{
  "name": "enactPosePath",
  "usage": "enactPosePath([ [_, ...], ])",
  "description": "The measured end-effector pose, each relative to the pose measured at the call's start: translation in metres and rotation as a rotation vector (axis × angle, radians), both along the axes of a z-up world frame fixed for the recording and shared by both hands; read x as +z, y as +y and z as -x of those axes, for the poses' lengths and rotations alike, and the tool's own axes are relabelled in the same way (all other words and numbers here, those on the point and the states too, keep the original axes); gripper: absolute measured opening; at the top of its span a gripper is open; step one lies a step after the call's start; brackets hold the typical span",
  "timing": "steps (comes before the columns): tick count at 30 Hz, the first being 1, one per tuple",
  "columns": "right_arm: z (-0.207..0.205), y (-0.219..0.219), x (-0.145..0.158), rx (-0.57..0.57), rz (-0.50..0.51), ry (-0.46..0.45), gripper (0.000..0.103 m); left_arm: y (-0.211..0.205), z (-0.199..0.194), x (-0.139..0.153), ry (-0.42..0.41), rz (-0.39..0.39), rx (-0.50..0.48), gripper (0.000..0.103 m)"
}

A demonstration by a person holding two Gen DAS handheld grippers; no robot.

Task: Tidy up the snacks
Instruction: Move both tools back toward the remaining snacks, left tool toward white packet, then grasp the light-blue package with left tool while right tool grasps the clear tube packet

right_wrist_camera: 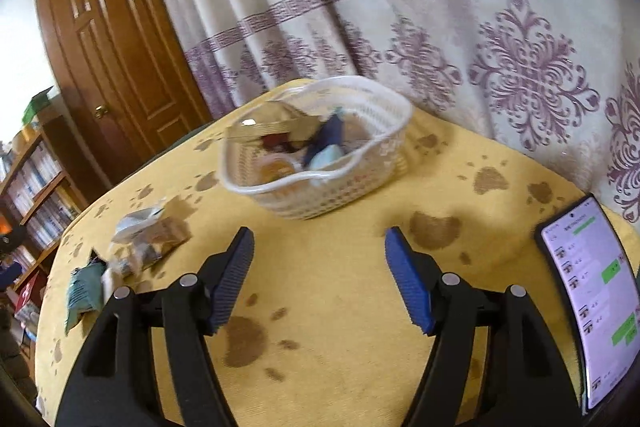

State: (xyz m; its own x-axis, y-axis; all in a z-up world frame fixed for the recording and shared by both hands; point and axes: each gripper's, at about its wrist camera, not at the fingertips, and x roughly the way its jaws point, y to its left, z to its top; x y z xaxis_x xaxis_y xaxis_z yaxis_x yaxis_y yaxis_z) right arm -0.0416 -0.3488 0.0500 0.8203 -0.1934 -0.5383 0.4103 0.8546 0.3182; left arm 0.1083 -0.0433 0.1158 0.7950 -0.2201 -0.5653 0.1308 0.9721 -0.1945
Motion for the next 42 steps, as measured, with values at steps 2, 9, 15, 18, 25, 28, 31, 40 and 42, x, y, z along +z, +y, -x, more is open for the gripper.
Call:
enactPosePath([
  [2, -0.002, 0.008, 0.002, 0.025, 0.000, -0.002, 0.072, 0.017, -0.001, -0.005, 0.010, 0.007, 0.037, 0.098],
  [9, -0.008, 0.039, 0.003, 0.109, 0.015, 0.009, 0.073, 0.045, -0.013, -0.032, 0.098, 0.073, 0.092, 0.098],
  [15, -0.013, 0.056, -0.002, 0.153, 0.018, 0.031, 0.073, 0.033, -0.022, -0.055, 0.157, 0.075, 0.048, 0.098],
  [18, -0.015, 0.061, -0.004, 0.167, 0.018, 0.038, 0.074, 0.026, -0.025, -0.061, 0.176, 0.079, 0.030, 0.098],
  [25, -0.019, 0.071, -0.008, 0.204, 0.020, 0.049, 0.074, 0.006, -0.042, -0.075, 0.221, 0.054, -0.007, 0.098],
  [28, -0.020, 0.074, -0.009, 0.215, 0.019, 0.056, 0.074, -0.004, -0.049, -0.081, 0.230, 0.016, -0.012, 0.098],
  [31, -0.021, 0.078, -0.010, 0.228, 0.023, 0.062, 0.074, -0.006, -0.055, -0.085, 0.235, -0.012, -0.005, 0.098],
  [40, -0.028, 0.093, -0.011, 0.277, 0.038, 0.081, 0.074, 0.005, -0.053, -0.091, 0.257, 0.004, -0.015, 0.081],
  [42, -0.030, 0.097, -0.011, 0.295, 0.040, 0.084, 0.074, 0.008, -0.050, -0.090, 0.260, 0.012, -0.018, 0.079],
])
